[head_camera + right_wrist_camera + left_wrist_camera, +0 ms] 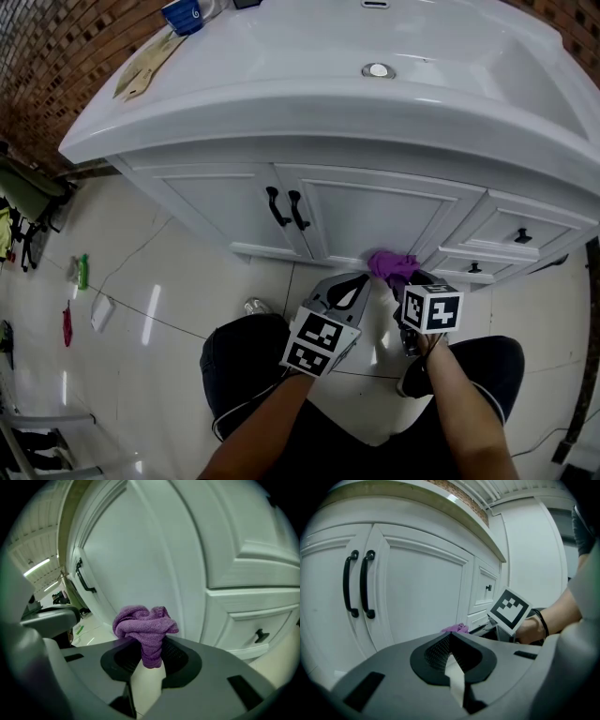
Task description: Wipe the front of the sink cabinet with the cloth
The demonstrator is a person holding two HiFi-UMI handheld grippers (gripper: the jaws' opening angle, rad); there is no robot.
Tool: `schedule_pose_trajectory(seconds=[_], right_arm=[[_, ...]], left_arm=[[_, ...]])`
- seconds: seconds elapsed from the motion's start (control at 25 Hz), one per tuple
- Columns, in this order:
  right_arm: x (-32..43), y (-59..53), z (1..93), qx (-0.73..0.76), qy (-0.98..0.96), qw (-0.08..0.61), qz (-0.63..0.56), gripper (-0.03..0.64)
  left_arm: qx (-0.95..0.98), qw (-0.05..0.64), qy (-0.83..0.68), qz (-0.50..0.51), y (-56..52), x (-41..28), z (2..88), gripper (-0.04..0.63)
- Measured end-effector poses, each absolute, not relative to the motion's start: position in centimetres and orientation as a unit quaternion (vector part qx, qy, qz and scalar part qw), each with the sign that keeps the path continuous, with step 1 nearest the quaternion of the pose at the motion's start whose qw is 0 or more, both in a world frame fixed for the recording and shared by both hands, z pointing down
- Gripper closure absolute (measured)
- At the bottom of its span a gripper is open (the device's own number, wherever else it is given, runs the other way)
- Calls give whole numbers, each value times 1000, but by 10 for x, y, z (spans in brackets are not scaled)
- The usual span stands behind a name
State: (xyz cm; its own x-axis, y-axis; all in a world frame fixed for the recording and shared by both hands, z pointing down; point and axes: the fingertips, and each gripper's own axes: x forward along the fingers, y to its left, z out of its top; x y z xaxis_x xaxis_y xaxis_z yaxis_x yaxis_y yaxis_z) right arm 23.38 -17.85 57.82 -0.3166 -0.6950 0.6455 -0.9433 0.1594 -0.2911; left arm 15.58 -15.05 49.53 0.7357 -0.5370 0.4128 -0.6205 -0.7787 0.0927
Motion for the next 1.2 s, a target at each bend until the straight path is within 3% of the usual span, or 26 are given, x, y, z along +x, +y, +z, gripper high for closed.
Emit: schedule_pose_trajectory(seconds=[0.32, 0.72, 1.2], right_arm=[[147, -200, 587, 498, -780, 185, 331, 502], [70, -247, 611, 482, -793, 178, 329, 502], [136, -235, 620, 528, -767, 181, 317, 502]], left_arm=[[909, 136, -353, 175, -153, 94, 501, 592], [900, 117, -383, 175, -161, 38, 499, 592], [908, 116, -360, 180, -155, 74, 506, 592]])
